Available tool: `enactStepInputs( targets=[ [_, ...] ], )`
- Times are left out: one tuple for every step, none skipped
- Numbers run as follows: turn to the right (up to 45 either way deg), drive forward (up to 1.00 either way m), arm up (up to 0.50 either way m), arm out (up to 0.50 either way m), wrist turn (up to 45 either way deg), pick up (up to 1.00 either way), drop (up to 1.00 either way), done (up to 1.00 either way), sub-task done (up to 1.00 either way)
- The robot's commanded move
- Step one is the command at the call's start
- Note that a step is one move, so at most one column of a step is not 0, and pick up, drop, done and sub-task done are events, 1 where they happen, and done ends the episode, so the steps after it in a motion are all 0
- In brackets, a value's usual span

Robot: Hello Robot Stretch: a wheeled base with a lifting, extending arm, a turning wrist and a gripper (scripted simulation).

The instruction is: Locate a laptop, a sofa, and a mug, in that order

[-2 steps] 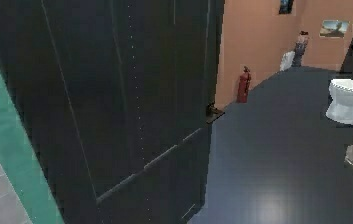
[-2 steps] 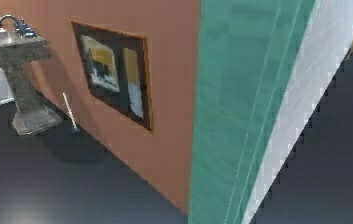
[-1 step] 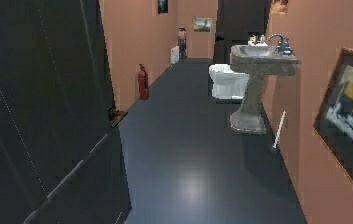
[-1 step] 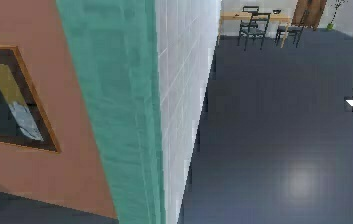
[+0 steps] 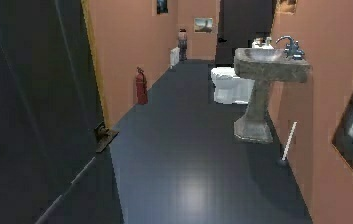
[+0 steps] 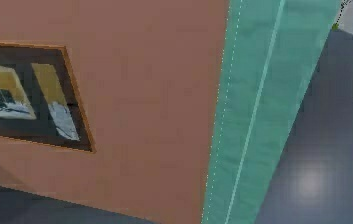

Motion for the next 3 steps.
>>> enactStepInputs(
  targets=[
    [0.0, 0.25, 0.00, 0.00, 0.0, 0.00, 0.00, 0.00, 0.00],
    [24.0, 0.00, 0.00, 0.00, 0.0, 0.00, 0.00, 0.00, 0.00],
    [0.0, 0.95, 0.00, 0.00, 0.0, 0.00, 0.00, 0.00, 0.00]
  ],
)
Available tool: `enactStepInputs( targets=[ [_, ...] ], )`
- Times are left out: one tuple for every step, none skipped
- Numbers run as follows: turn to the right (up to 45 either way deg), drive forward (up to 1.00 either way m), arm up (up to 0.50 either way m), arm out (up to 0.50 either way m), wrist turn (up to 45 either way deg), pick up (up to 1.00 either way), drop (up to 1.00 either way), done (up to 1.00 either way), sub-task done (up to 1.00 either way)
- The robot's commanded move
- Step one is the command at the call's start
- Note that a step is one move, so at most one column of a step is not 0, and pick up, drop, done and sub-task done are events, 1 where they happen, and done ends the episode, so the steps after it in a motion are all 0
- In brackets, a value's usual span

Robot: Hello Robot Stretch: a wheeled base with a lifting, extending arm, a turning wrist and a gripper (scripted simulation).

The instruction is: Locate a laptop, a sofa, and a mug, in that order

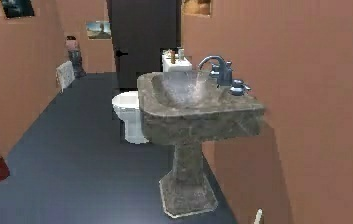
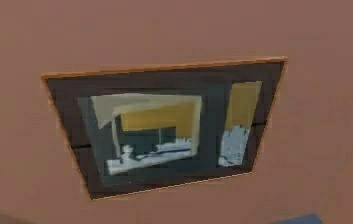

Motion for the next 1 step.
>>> enactStepInputs(
  targets=[
    [-45.0, 0.00, 0.00, 0.00, 0.0, 0.00, 0.00, 0.00, 0.00]
  ],
)
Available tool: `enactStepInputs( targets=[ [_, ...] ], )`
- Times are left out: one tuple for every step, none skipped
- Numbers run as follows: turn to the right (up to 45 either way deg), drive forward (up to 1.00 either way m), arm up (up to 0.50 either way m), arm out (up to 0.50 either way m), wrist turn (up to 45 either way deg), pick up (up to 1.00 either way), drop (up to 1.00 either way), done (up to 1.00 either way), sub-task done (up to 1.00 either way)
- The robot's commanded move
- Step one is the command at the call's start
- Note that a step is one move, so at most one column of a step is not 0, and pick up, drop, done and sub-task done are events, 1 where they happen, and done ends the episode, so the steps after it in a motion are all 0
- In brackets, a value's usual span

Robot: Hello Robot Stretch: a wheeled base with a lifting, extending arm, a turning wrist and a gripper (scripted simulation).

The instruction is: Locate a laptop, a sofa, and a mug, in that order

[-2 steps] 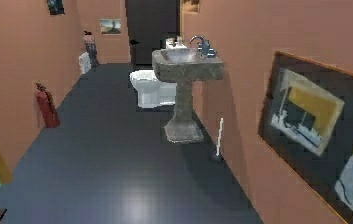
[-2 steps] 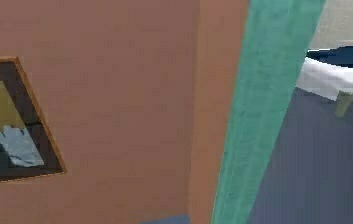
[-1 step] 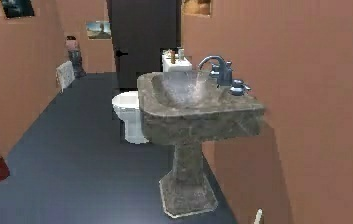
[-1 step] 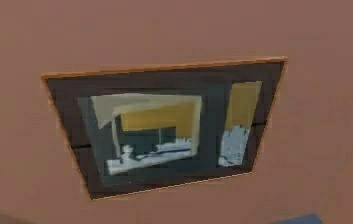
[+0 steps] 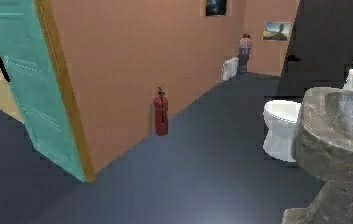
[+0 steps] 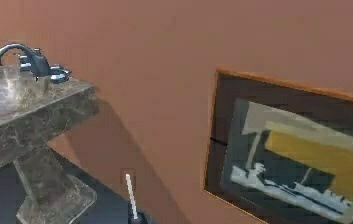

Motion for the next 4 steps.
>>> enactStepInputs(
  targets=[
    [-42.0, 0.00, 0.00, 0.00, 0.0, 0.00, 0.00, 0.00, 0.00],
    [0.0, 0.75, 0.00, 0.00, 0.0, 0.00, 0.00, 0.00, 0.00],
    [-33.0, 0.00, 0.00, 0.00, 0.0, 0.00, 0.00, 0.00, 0.00],
    [0.0, 1.00, 0.00, 0.00, 0.0, 0.00, 0.00, 0.00, 0.00]
  ],
)
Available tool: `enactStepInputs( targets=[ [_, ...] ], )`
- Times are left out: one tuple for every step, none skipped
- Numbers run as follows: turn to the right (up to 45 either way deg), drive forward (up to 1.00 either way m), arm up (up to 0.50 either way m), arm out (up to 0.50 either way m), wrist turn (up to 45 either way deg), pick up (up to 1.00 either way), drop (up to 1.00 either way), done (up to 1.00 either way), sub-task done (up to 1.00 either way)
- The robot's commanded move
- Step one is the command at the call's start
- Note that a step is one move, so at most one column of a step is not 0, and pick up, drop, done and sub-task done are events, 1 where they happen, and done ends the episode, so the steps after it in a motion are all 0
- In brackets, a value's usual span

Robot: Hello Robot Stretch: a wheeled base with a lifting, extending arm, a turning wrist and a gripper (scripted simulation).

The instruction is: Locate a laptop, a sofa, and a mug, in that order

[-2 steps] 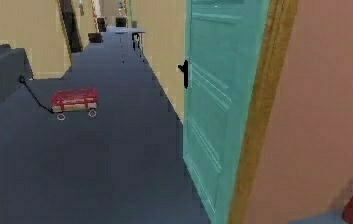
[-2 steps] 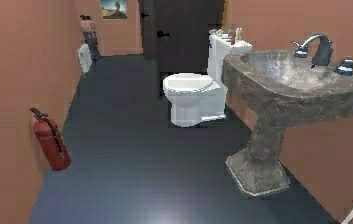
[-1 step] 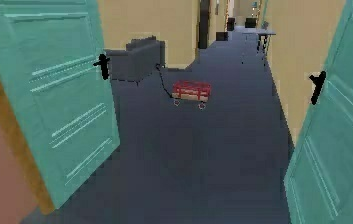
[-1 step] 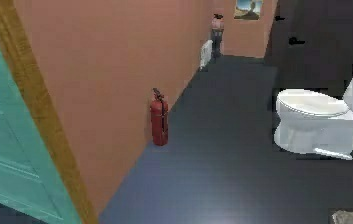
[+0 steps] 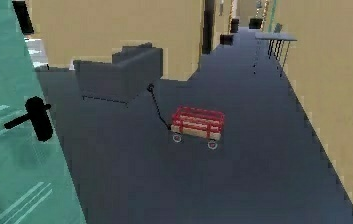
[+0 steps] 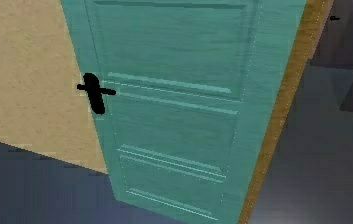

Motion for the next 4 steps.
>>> enactStepInputs(
  targets=[
    [-3.0, 0.00, 0.00, 0.00, 0.0, 0.00, 0.00, 0.00, 0.00],
    [0.0, 0.95, 0.00, 0.00, 0.0, 0.00, 0.00, 0.00, 0.00],
    [-36.0, 0.00, 0.00, 0.00, 0.0, 0.00, 0.00, 0.00, 0.00],
    [0.0, 0.80, 0.00, 0.00, 0.0, 0.00, 0.00, 0.00, 0.00]
  ],
)
